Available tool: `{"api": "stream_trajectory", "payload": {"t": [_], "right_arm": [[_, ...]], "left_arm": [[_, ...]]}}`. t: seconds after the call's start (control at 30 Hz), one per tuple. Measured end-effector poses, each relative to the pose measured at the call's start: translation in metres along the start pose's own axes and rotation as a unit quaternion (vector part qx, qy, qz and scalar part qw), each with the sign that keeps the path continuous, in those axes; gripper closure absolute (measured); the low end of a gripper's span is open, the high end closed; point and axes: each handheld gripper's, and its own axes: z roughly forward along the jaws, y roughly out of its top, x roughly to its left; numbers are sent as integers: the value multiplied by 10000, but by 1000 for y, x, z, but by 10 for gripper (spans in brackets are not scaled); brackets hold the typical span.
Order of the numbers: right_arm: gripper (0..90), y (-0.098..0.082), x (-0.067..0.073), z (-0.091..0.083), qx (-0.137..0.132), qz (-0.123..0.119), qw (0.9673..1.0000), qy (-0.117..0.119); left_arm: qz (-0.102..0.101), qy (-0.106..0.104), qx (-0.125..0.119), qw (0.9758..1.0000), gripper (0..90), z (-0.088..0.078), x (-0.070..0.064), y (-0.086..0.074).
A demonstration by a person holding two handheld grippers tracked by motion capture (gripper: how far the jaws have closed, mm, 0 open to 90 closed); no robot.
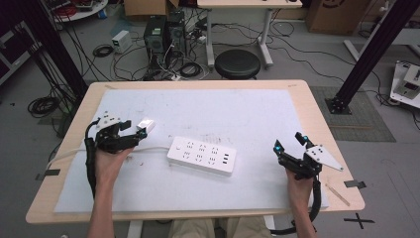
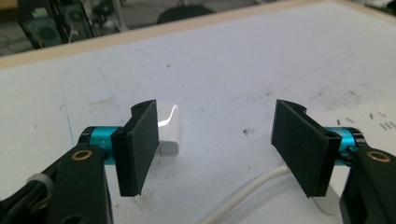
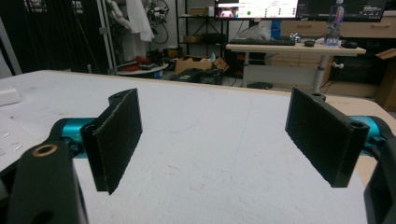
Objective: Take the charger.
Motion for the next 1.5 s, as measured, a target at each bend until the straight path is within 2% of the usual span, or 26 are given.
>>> {"api": "stream_trajectory", "payload": {"t": [0.03, 0.1, 0.13, 0.17, 0.2, 0.27, 0.3, 0.37, 0.43, 0.47, 0.57, 0.6, 0.63, 0.7, 0.73, 0.77, 0.8, 0.97, 1.07, 1.3, 1.5], "right_arm": [[192, 0, 0, 0, 9, -6, 10000, 4], [192, 0, 0, 1, 6, -31, 10000, -3], [193, 0, 0, 0, 39, 16, 10000, -3], [193, 0, 0, 0, 40, 21, 10000, 0], [193, 0, 0, 0, 42, 18, 10000, -7], [193, 0, 1, 1, 41, 0, 10000, -19], [193, 0, 1, 1, 45, -19, 10000, -3], [193, 0, 1, 1, 60, -26, 10000, -3], [193, 0, 1, 1, 65, -23, 10000, -6], [193, 0, 1, 1, 58, -58, 10000, -13], [193, 0, 2, 1, 77, -58, 10000, -15], [193, 0, 2, 1, 80, -67, 9999, -23], [193, 0, 2, 1, 77, -62, 9999, -24], [193, 0, 2, 1, 92, -51, 9999, -17], [193, 0, 2, 2, 89, -90, 9999, -21], [193, 0, 2, 2, 103, -95, 9999, -24], [193, 0, 3, 2, 124, -86, 9999, -29], [193, 0, 3, 2, 123, -115, 9999, -27], [193, 0, 3, 3, 122, -155, 9998, -39], [193, 0, 4, 3, 150, -200, 9997, -66], [193, 0, 6, 4, 185, -234, 9995, -87]], "left_arm": [[27, -10, 195, 9998, 324, 4, 2, 4], [27, -10, 195, 9998, 327, 4, 2, 4], [90, 2, 488, 9988, 330, 13, 7, 11], [143, 71, 581, 9982, 330, 16, 9, 14], [169, 107, 667, 9976, 330, 19, 11, 16], [184, 128, 692, 9974, 330, 23, 14, 18], [187, 137, 942, 9953, 330, 32, 20, 21], [238, 163, 1208, 9923, 329, 41, 26, 24], [224, 134, 1180, 9927, 328, 45, 28, 24], [198, 125, 1425, 9895, 328, 55, 34, 24], [243, 81, 1660, 9858, 319, 67, 39, 25], [261, 69, 1693, 9852, 318, 69, 39, 25], [234, 34, 1629, 9864, 318, 72, 40, 25], [234, 34, 1629, 9864, 317, 72, 40, 25], [118, -40, 1693, 9855, 317, 79, 43, 21], [118, -40, 1693, 9855, 316, 79, 43, 21], [147, -62, 1780, 9839, 312, 84, 43, 18], [176, -20, 1834, 9829, 291, 92, 42, 15], [138, 31, 1936, 9810, 291, 96, 45, 12], [6, 0, 1942, 9810, 291, 101, 49, 8], [19, -13, 2051, 9787, 292, 106, 50, 4]]}}
